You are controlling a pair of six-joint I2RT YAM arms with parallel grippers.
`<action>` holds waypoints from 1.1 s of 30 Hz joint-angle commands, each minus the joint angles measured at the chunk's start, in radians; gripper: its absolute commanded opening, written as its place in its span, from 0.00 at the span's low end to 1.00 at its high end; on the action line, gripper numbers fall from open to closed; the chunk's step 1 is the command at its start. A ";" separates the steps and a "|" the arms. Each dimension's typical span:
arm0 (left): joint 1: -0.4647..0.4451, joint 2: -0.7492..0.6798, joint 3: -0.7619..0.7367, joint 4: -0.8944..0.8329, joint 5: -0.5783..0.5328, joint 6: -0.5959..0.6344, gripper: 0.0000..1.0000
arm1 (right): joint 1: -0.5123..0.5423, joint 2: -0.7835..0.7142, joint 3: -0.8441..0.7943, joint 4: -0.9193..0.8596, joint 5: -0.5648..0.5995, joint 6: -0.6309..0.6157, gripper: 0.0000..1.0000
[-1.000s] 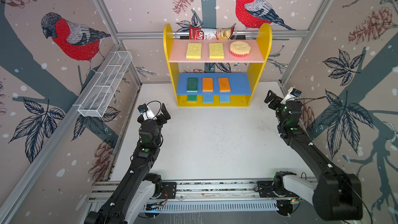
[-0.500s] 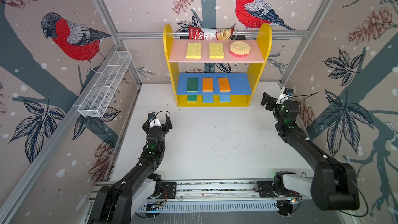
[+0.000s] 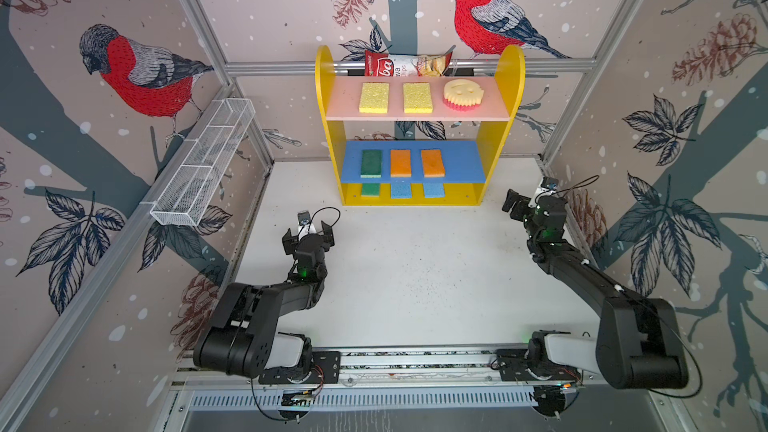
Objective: Place and organize the cleaning sponges onto the shelf
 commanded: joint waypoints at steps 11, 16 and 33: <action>0.122 0.127 -0.064 0.361 0.353 0.036 0.99 | -0.015 0.126 -0.119 0.202 0.133 -0.011 0.99; 0.119 0.131 -0.071 0.383 0.369 0.051 0.99 | -0.023 0.232 -0.101 0.216 0.133 0.027 1.00; 0.101 0.134 -0.058 0.364 0.289 0.043 0.99 | -0.061 0.198 -0.452 0.873 -0.054 -0.090 1.00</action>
